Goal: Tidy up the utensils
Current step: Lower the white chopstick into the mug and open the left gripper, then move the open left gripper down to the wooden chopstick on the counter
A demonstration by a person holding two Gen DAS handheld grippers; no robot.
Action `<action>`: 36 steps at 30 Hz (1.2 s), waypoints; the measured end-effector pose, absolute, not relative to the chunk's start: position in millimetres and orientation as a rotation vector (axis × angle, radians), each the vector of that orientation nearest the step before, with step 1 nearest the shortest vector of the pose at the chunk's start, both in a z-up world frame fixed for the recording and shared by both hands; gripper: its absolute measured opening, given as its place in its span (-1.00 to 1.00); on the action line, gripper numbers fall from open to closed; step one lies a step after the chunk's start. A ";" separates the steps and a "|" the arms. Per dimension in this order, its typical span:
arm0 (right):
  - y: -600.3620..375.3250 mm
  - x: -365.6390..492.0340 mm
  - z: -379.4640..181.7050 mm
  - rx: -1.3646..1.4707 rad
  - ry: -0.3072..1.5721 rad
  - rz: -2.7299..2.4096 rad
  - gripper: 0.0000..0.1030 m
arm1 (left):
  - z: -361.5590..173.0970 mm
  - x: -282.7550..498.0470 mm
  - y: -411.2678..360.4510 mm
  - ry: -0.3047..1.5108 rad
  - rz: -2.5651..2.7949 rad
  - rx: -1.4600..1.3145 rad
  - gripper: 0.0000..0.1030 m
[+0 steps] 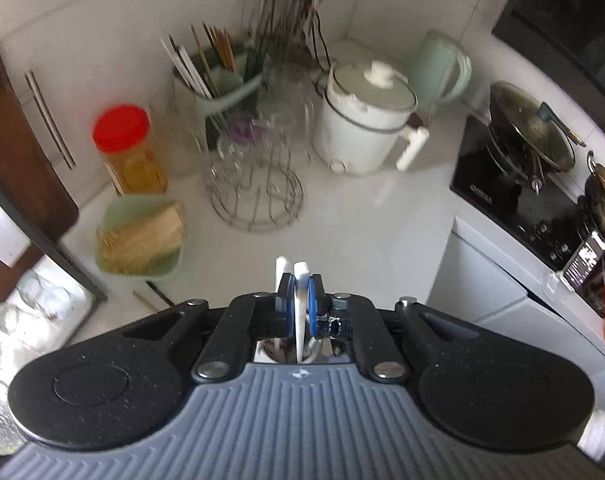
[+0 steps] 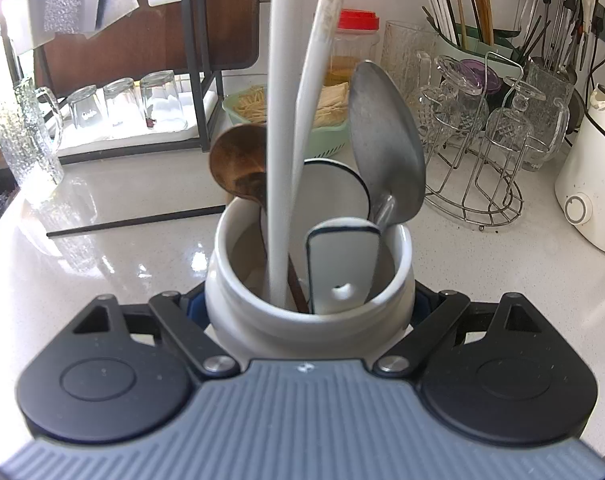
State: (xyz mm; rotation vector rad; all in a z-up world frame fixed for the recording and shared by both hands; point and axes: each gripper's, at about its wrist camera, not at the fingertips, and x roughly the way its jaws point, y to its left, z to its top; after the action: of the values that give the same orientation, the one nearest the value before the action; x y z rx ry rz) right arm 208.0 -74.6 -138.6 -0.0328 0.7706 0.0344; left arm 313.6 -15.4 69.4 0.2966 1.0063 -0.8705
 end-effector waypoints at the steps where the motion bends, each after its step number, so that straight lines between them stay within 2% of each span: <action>1: -74.5 208.0 -138.7 -0.033 0.771 0.035 0.77 | 65.6 314.5 -17.1 1.022 -0.870 0.304 -0.85; 8: -74.4 208.4 -138.4 -0.034 0.772 0.037 0.77 | 40.1 321.0 -25.8 1.120 -0.868 0.333 -0.84; 19: -74.3 208.0 -138.9 -0.036 0.769 0.039 0.77 | 41.0 327.7 -21.0 1.129 -0.862 0.304 -0.82; 20: -74.3 208.0 -138.9 -0.035 0.769 0.039 0.77 | 43.3 327.7 -19.6 1.114 -0.855 0.304 -0.72; 23: -74.4 207.5 -139.2 -0.037 0.767 0.040 0.77 | 53.3 325.5 -8.7 1.036 -0.856 0.259 -0.16; 30: -75.4 204.8 -140.3 -0.038 0.755 0.047 0.77 | 66.0 317.4 22.7 0.855 -0.841 0.205 -0.13; 36: -74.0 203.7 -139.7 -0.046 0.754 0.053 0.78 | 50.0 321.2 61.6 0.811 -0.756 0.160 -0.13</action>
State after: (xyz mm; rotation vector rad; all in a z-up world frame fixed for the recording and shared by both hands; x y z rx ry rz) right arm 203.7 -74.0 -139.7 -0.0458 0.7545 0.0527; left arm 321.2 61.6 50.0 0.1603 0.8109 -0.7562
